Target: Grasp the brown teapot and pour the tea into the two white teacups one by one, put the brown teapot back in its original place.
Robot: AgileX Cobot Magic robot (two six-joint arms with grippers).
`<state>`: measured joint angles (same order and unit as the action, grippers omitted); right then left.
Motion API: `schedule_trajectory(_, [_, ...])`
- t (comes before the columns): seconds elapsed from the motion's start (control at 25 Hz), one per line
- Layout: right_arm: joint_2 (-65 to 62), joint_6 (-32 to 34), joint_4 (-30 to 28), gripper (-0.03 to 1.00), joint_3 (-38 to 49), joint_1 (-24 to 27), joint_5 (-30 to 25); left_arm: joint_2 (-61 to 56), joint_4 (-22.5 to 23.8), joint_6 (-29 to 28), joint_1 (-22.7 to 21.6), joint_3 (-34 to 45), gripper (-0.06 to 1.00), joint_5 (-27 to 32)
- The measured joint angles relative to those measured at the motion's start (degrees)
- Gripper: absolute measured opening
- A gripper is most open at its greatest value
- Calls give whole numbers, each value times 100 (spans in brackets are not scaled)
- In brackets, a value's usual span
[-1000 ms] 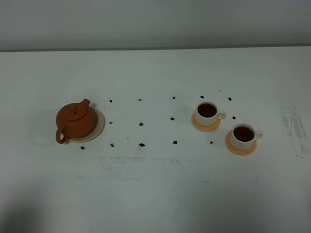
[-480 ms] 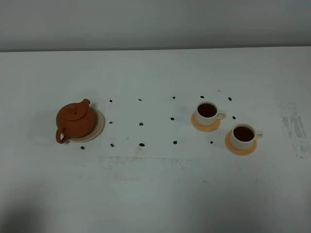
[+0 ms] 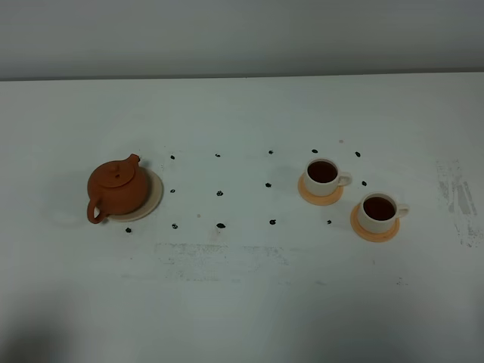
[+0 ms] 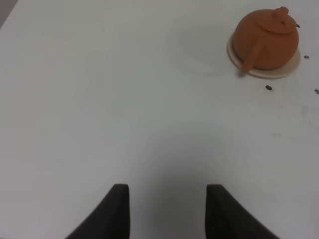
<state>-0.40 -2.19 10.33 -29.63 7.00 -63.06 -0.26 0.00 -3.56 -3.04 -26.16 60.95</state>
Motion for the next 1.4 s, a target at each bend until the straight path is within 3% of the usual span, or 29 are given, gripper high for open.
schedule_trajectory(1.4, [0,0,18,44,0,-85,0,0,0,0,7,0,35,0])
